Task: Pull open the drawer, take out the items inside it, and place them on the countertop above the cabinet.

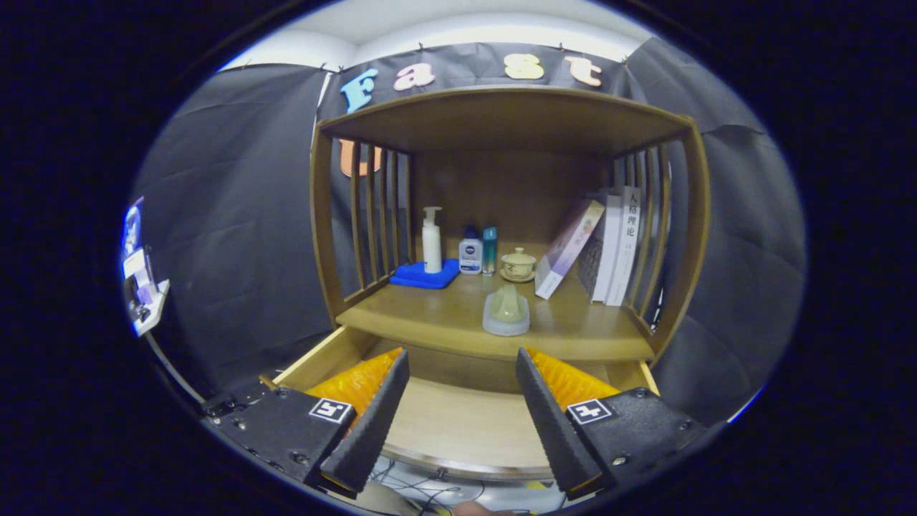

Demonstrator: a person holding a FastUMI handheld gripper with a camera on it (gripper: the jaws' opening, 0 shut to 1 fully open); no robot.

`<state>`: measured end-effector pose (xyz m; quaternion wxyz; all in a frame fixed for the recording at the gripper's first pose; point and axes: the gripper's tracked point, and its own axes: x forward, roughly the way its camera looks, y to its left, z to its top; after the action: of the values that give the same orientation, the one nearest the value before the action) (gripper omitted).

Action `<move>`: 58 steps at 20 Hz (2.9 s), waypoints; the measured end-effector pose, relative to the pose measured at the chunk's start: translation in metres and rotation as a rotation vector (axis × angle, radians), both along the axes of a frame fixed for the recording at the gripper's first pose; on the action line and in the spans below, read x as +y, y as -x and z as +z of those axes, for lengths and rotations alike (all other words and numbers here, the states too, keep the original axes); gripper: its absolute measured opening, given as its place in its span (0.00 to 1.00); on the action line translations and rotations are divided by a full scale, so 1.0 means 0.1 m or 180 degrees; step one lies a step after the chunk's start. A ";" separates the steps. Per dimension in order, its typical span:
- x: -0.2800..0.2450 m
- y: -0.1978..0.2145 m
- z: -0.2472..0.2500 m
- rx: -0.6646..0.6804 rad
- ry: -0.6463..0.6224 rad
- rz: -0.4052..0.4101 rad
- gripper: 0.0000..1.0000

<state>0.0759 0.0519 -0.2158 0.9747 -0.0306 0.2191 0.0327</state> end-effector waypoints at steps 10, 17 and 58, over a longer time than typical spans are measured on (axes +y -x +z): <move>0.19 0.61 -0.65 -0.0013 0.0185 -0.0155 0.96; 0.09 0.80 -1.10 0.0148 0.0202 -0.0308 0.96; -0.20 -1.05 -1.76 0.0412 0.0174 -0.0688 0.98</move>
<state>0.1806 0.0322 -0.3922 0.9551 -0.0312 0.2844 -0.0767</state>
